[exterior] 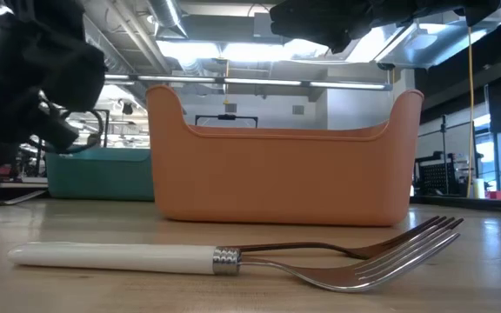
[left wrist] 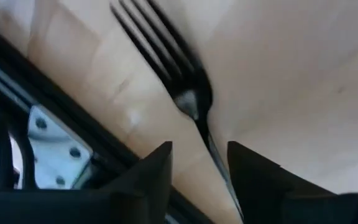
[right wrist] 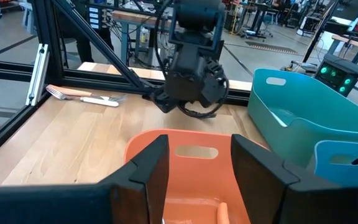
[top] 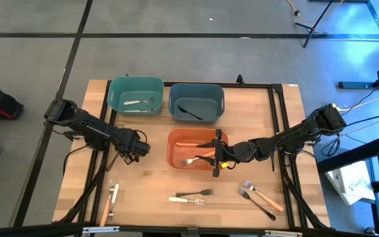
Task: Sort silverware by color (type)
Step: Put the black fork into the blue bin
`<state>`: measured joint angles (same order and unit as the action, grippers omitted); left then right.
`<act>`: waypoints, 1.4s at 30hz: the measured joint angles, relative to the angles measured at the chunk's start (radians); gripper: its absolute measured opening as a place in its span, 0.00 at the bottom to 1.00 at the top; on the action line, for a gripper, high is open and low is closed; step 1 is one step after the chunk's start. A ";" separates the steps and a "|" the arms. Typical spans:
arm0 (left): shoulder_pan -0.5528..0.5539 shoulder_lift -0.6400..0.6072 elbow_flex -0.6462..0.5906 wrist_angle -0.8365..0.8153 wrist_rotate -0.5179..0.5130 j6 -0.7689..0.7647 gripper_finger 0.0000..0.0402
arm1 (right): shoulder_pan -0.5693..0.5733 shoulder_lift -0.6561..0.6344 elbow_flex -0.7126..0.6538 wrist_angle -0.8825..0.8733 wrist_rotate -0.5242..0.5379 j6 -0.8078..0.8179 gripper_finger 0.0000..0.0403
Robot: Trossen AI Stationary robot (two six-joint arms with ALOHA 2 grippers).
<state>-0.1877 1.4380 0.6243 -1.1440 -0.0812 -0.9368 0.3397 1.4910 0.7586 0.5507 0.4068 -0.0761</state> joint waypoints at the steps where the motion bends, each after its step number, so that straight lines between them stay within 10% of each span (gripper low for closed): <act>1: 0.011 0.000 -0.003 0.006 -0.003 0.007 0.39 | 0.000 0.000 0.000 0.000 0.000 0.000 0.40; 13: 0.116 -0.003 -0.060 0.087 0.101 0.105 0.39 | 0.000 0.000 0.000 0.001 0.000 0.000 0.40; 26: 0.118 -0.001 -0.063 0.116 0.129 0.153 0.03 | 0.000 0.000 0.000 0.000 0.000 0.000 0.40; 42: 0.007 0.002 0.118 0.030 0.005 0.196 0.03 | 0.000 0.000 0.000 -0.001 0.000 0.000 0.40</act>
<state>-0.1804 1.4399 0.7423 -1.1145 -0.0766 -0.7404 0.3397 1.4910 0.7586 0.5495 0.4069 -0.0765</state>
